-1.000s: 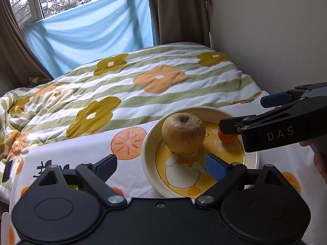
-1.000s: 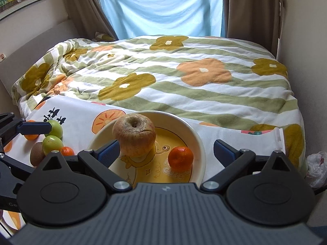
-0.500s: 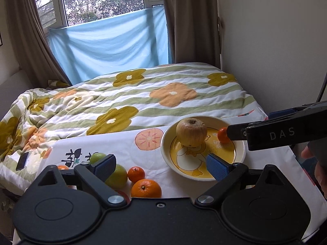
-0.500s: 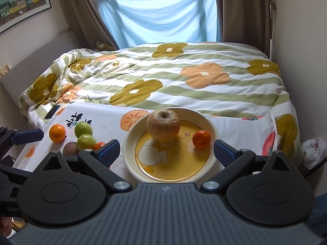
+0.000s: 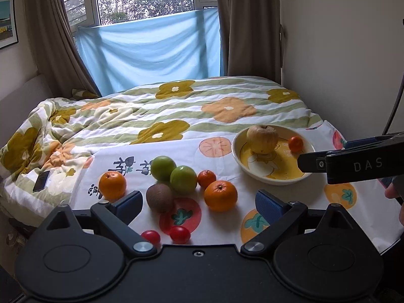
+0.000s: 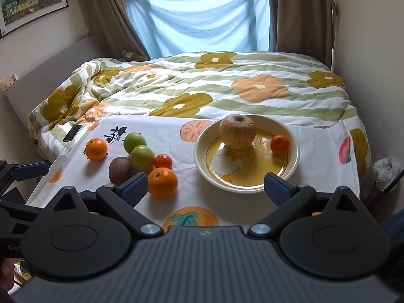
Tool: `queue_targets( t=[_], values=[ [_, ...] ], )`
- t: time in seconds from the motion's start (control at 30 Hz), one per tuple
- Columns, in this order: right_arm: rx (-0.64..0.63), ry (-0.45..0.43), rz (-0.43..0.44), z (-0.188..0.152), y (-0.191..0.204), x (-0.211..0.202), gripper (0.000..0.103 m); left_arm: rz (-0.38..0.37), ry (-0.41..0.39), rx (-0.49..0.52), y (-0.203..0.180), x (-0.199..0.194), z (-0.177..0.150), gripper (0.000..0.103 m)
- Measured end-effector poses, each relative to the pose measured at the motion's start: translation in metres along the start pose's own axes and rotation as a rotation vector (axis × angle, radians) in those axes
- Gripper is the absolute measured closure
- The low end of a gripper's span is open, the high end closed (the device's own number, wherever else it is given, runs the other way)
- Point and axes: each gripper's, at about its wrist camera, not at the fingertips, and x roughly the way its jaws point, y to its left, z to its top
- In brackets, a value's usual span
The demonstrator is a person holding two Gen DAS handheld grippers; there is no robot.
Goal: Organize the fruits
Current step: 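Grasp a red cherry tomato with the left gripper while the right gripper grasps another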
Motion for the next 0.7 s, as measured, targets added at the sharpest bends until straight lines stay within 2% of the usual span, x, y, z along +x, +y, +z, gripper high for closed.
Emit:
queue_targets(
  t=[0.37, 0.5, 0.7],
  values=[
    [0.03, 0.061, 0.008, -0.042, 0.059, 0.039, 0.0, -0.008, 0.073, 0.041, 0.074, 0.037, -0.042, 0.001],
    [0.007, 0.084, 0.006, -0.054, 0.079, 0.056, 0.0, -0.044, 0.101, 0.08, 0.093, 0.058, -0.053, 0.001],
    [-0.018, 0.121, 0.013, -0.066, 0.103, 0.079, 0.0, -0.107, 0.148, 0.173, 0.106, 0.088, -0.063, 0.011]
  ],
)
